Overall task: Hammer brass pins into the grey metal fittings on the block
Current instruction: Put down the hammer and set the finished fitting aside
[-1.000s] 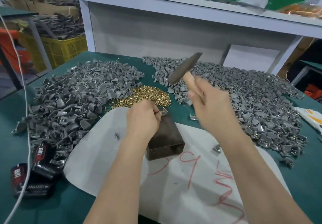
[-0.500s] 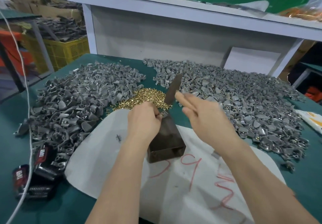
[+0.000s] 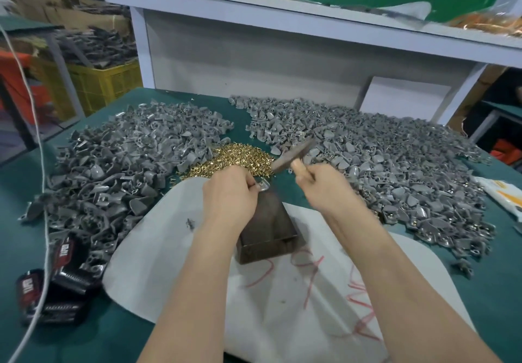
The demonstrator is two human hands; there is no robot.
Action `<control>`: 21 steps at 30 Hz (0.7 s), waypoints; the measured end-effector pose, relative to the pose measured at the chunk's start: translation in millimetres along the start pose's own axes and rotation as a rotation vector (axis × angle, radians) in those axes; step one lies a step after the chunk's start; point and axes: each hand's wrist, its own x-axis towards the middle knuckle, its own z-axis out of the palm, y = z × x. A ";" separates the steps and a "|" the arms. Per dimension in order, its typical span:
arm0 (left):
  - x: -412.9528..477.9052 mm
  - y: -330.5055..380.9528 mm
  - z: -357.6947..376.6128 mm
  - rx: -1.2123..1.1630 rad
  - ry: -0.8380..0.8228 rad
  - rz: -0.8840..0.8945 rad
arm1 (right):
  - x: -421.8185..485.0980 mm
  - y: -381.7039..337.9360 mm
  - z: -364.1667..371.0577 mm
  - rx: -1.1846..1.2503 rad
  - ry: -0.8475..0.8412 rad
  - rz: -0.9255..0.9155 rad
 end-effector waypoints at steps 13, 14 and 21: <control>2.7 3.2 4.8 -0.181 0.032 0.042 | -0.2 -35.6 -4.9 0.135 -0.212 -0.236; 3.1 2.7 4.8 -0.213 0.057 0.045 | 4.7 -38.0 -6.1 0.183 -0.219 -0.230; 7.5 1.1 -8.4 -0.928 0.446 -0.260 | 63.1 -50.1 -5.4 0.065 0.184 0.139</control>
